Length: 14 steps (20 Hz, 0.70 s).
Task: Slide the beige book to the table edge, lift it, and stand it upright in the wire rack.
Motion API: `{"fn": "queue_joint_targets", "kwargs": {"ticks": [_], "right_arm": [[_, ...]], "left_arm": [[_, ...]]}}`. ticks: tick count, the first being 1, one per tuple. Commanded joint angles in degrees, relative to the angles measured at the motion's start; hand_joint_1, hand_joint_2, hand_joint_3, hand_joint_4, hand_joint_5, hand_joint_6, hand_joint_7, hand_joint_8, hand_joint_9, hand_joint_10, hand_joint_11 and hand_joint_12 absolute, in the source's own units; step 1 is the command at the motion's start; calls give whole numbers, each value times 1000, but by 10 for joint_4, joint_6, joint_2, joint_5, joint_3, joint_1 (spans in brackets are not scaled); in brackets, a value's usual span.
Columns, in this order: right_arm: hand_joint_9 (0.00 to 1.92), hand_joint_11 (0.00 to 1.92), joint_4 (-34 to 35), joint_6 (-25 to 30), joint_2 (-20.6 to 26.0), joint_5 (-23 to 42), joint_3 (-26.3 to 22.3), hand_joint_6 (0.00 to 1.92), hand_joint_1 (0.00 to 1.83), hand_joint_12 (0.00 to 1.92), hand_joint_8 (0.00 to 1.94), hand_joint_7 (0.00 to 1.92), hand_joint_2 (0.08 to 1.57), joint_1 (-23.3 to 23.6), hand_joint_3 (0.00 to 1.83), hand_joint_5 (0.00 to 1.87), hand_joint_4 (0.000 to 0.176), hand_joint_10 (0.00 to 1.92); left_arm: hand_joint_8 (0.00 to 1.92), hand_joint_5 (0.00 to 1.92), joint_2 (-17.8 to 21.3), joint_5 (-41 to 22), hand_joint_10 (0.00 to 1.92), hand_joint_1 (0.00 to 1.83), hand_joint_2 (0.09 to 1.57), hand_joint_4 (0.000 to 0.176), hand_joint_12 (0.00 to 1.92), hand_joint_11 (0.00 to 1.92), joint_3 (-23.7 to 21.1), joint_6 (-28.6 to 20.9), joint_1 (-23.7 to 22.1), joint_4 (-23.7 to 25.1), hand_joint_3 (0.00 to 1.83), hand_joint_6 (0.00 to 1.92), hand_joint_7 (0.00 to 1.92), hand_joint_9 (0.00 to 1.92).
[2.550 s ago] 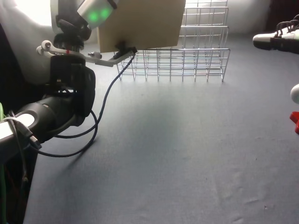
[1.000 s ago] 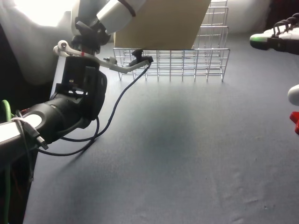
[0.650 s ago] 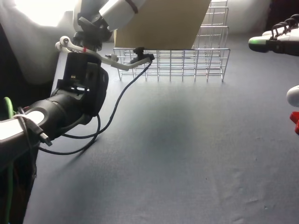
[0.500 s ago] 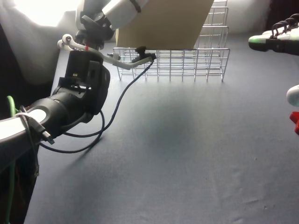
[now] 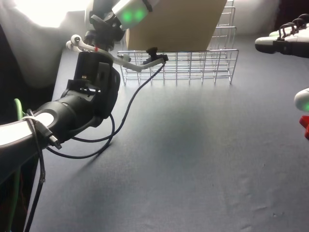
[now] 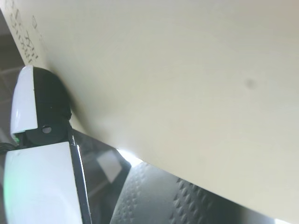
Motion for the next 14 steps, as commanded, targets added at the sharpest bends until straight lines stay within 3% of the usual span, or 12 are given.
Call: {"fn": "queue_joint_targets", "kwargs": {"ticks": [1, 6, 8, 14], "right_arm": [[75, 0, 31, 2, 2, 52, 1, 0, 135, 215, 0, 110, 1158, 10, 1, 88, 0, 0], [82, 0, 31, -1, 0, 52, 1, 0, 113, 289, 0, 103, 1154, 10, 1, 80, 6, 0], [94, 0, 31, -1, 0, 52, 1, 5, 115, 311, 3, 118, 1156, 10, 1, 96, 0, 4], [72, 0, 31, -1, 0, 52, 1, 0, 140, 174, 0, 91, 1159, 11, 3, 71, 0, 0]], "left_arm": [[1397, 846, 2, -66, 1406, 1238, 1180, 0, 1650, 605, 0, -12, -3, -5, 1, 952, 898, 844], [1366, 872, 5, -65, 1382, 1243, 1170, 0, 1637, 618, -7, -12, 3, -6, 0, 915, 916, 862], [1362, 874, 7, -65, 1376, 1243, 1168, 0, 1623, 632, -14, -12, 6, -11, 0, 910, 919, 877], [1353, 820, 7, -64, 1350, 1237, 1180, 0, 1611, 647, -35, -4, 10, -34, 1, 1014, 919, 881]]}}
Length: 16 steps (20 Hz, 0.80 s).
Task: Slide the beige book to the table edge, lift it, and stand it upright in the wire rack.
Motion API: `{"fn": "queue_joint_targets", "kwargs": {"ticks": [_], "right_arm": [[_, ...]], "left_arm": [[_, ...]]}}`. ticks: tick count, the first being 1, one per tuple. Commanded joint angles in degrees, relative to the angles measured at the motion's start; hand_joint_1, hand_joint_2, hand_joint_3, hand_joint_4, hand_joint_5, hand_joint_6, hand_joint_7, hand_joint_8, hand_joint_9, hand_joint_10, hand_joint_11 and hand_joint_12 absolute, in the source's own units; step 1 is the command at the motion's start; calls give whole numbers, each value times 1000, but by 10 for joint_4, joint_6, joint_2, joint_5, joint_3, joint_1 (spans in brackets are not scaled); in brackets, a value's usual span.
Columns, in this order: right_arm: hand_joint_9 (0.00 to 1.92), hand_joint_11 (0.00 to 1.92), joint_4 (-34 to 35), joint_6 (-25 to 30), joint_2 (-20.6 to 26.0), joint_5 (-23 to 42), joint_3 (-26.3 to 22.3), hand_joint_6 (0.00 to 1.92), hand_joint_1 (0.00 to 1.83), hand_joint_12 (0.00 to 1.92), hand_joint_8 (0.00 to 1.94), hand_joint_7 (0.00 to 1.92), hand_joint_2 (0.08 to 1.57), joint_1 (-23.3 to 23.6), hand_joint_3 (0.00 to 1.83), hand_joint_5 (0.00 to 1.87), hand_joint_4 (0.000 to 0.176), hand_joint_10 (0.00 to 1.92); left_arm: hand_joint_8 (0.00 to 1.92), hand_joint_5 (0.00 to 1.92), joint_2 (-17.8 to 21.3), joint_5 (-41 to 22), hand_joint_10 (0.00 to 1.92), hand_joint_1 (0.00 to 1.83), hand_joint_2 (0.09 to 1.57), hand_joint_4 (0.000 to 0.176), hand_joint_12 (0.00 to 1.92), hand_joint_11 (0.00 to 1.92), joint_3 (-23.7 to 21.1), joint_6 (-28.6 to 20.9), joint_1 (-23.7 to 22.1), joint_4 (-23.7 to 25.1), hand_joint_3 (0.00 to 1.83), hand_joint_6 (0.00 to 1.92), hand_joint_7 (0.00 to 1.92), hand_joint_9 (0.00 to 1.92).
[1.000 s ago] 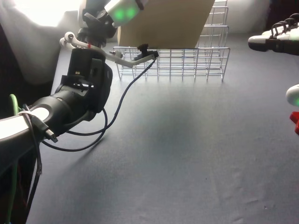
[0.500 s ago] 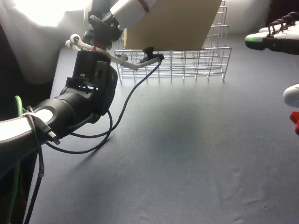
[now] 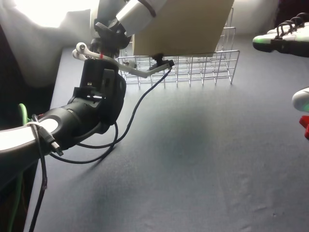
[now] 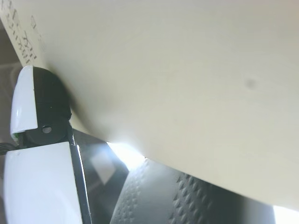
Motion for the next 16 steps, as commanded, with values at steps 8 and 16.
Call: {"fn": "queue_joint_targets", "kwargs": {"ticks": [8, 16], "right_arm": [[80, 0, 32, 1, 1, 51, 1, 0, 79, 205, 1, 99, 1163, 10, 1, 89, 0, 2], [76, 0, 32, -1, -6, 51, 1, 1, 59, 222, 0, 94, 1176, 12, 2, 79, 0, 1]], "left_arm": [[1287, 761, 6, -60, 1334, 1235, 1183, 0, 1667, 614, -8, -9, 18, -14, 0, 1102, 943, 849], [35, 615, 2, -59, 455, 980, 1083, 0, 1424, 113, 11, -17, 10, 13, 0, 39, 710, 580]]}}
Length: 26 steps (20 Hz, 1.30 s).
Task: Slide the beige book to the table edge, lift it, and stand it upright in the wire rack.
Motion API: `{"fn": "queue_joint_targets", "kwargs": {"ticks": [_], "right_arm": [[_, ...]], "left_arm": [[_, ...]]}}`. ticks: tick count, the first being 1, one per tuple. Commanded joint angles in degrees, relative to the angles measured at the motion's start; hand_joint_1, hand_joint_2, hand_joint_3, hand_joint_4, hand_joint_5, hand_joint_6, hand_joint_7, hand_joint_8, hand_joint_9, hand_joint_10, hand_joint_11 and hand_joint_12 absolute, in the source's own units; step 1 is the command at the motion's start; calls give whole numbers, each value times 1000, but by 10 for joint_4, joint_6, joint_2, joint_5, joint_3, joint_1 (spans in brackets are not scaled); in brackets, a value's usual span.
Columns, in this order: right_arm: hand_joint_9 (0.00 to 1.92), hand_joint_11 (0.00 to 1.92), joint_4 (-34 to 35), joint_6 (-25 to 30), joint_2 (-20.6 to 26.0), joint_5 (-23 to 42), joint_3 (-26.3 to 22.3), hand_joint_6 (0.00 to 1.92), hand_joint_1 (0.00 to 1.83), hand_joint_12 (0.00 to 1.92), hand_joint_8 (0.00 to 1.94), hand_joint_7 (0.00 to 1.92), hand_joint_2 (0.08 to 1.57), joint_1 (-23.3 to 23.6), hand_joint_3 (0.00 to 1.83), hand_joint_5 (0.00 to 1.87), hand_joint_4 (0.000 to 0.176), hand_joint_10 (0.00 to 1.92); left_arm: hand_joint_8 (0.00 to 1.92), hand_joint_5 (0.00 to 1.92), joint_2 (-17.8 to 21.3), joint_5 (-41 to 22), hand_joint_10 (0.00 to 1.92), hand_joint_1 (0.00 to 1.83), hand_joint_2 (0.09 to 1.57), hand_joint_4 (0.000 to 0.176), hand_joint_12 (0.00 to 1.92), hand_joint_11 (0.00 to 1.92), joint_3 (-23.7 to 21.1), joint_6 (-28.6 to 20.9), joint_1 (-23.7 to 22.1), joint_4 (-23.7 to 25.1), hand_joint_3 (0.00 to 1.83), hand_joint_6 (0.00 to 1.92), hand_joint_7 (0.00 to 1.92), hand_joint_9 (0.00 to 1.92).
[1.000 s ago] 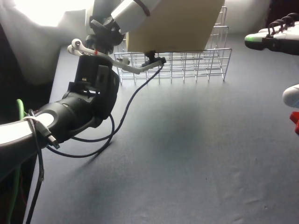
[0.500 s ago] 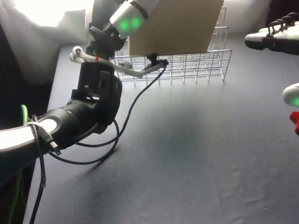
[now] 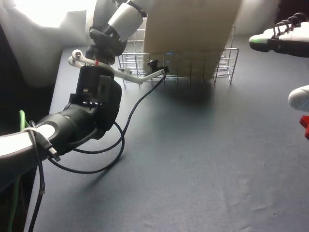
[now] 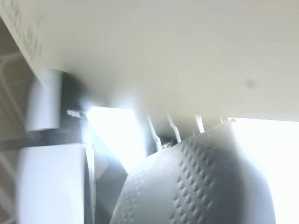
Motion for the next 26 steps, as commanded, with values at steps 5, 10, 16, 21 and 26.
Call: {"fn": "queue_joint_targets", "kwargs": {"ticks": [5, 10, 16, 21, 26], "right_arm": [[88, 0, 31, 1, -1, 52, 1, 7, 105, 253, 5, 123, 1173, 9, 0, 105, 0, 0], [54, 0, 31, 1, -2, 53, 1, 5, 63, 122, 3, 77, 1183, 9, 3, 51, 0, 2], [98, 0, 31, 1, -1, 53, 1, 2, 132, 194, 4, 112, 1181, 8, 0, 70, 0, 9], [133, 0, 31, 1, -1, 54, 1, 7, 132, 257, 4, 132, 1178, 8, 0, 81, 0, 9], [140, 0, 31, 1, -1, 56, 1, 1, 136, 333, 1, 134, 1166, 7, 0, 87, 0, 3]], "left_arm": [[0, 338, 3, -60, 9, 845, 1014, 34, 939, 0, 2, -8, -3, 11, 0, 1, 352, 391], [4, 332, 9, -59, 1, 852, 997, 44, 911, 0, -1, -8, 3, 14, 0, 4, 326, 372], [3, 323, 54, -25, 4, 841, 1000, 39, 1006, 0, -44, 13, 8, 78, 0, 3, 333, 380], [3, 293, 152, 24, 6, 791, 1013, 39, 1069, 0, -148, 100, 20, 83, 5, 0, 351, 391], [0, 285, 237, 90, 0, 714, 1010, 49, 986, 0, -222, 134, 13, 142, 1, 0, 333, 366]]}}
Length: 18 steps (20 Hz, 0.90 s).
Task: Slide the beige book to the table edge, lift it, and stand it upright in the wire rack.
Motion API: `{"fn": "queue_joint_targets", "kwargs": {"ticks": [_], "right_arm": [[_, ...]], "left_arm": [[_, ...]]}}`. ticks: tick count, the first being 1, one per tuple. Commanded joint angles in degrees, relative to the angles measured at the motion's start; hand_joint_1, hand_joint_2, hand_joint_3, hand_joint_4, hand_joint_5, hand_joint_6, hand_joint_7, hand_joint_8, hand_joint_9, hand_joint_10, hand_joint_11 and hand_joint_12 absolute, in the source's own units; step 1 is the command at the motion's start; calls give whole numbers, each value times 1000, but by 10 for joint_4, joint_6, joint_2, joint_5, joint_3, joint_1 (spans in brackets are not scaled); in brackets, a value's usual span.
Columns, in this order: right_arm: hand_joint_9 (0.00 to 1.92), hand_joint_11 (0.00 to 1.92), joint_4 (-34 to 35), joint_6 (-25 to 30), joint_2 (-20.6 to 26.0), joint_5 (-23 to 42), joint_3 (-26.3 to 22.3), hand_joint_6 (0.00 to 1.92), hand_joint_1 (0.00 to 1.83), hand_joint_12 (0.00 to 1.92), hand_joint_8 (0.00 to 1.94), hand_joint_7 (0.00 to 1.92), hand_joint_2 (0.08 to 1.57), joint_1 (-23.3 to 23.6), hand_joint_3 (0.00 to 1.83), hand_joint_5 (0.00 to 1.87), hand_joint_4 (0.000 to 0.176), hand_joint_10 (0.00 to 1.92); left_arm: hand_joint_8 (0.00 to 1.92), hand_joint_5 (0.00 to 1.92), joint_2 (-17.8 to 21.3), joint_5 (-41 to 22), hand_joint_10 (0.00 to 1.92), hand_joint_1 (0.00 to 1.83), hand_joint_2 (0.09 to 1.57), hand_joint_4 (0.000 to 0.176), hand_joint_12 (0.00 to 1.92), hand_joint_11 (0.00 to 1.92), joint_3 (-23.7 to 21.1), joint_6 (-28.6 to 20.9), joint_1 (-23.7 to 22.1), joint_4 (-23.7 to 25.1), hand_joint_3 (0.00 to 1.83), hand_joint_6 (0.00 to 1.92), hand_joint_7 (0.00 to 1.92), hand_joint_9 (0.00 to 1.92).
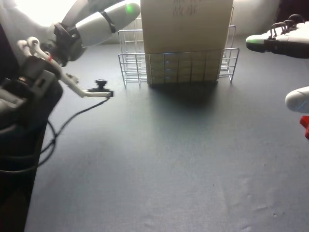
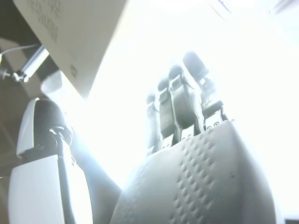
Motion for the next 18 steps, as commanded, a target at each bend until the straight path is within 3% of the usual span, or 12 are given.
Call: {"fn": "queue_joint_targets", "kwargs": {"ticks": [1, 5, 8, 11, 12, 13, 14, 15, 16, 17, 18], "right_arm": [[132, 0, 31, 3, 4, 54, 1, 0, 116, 362, 0, 117, 1166, 6, 0, 77, 0, 1], [113, 0, 31, 3, 4, 55, 1, 6, 46, 277, 2, 123, 1152, 6, 0, 111, 0, 3], [203, 0, 31, 3, 4, 56, 1, 17, 9, 534, 9, 243, 1152, 5, 0, 207, 0, 16], [402, 0, 31, 3, 4, 56, 1, 28, 7, 841, 17, 463, 1161, 5, 1, 383, 0, 38], [528, 0, 31, 3, 4, 56, 1, 33, 56, 1054, 26, 568, 1168, 5, 1, 450, 0, 66], [645, 35, 31, 3, 4, 56, 1, 51, 51, 1186, 44, 681, 1181, 4, 3, 537, 0, 99], [718, 76, 31, 3, 4, 56, 1, 68, 83, 1330, 59, 763, 1184, 4, 2, 626, 0, 135], [775, 186, 31, 3, 4, 57, 1, 73, 74, 1474, 55, 873, 1205, 4, 0, 761, 0, 297], [737, 296, 31, 3, 4, 58, 1, 114, 89, 1633, 119, 1018, 1235, 4, 1, 910, 0, 672], [677, 361, 31, 3, 4, 59, 1, 204, 129, 1695, 268, 1039, 1247, 3, 1, 946, 0, 982], [638, 397, 31, 3, 4, 59, 1, 680, 150, 1776, 764, 910, 1287, 3, 6, 833, 0, 1252]], "left_arm": [[0, 274, 20, -42, 4, 683, 1015, 54, 989, 0, -15, 11, -8, -10, 3, 0, 329, 377], [10, 332, 107, 34, 8, 487, 1086, 32, 1002, 0, -113, 76, -6, -1, 10, 10, 427, 411], [18, 480, 166, 104, 28, 337, 1159, 17, 1130, 0, -188, 102, 12, 13, 12, 31, 540, 501], [32, 713, 216, 130, 176, 260, 1222, 0, 1454, 22, -249, 140, 31, 20, 2, 22, 818, 718], [49, 795, 233, 148, 563, 277, 1241, 0, 1546, 84, -268, 151, 32, 39, 0, 11, 908, 672], [213, 887, 255, 168, 962, 321, 1247, 0, 1609, 190, -290, 160, 32, 60, 0, 19, 951, 626], [413, 930, 269, 173, 1132, 309, 1259, 0, 1635, 243, -303, 171, 32, 63, 0, 18, 920, 619], [680, 1001, 284, 181, 1256, 312, 1273, 0, 1701, 305, -321, 188, 32, 63, 1, 37, 882, 638], [1013, 1023, 305, 197, 1437, 303, 1297, 0, 1816, 360, -344, 215, 31, 63, 3, 249, 846, 646], [1272, 877, 325, 206, 1614, 280, 1321, 0, 1900, 396, -367, 245, 29, 63, 3, 739, 796, 641], [1520, 718, 343, 215, 1805, 261, 1368, 0, 1917, 508, -387, 270, 28, 63, 8, 1271, 792, 683]]}}
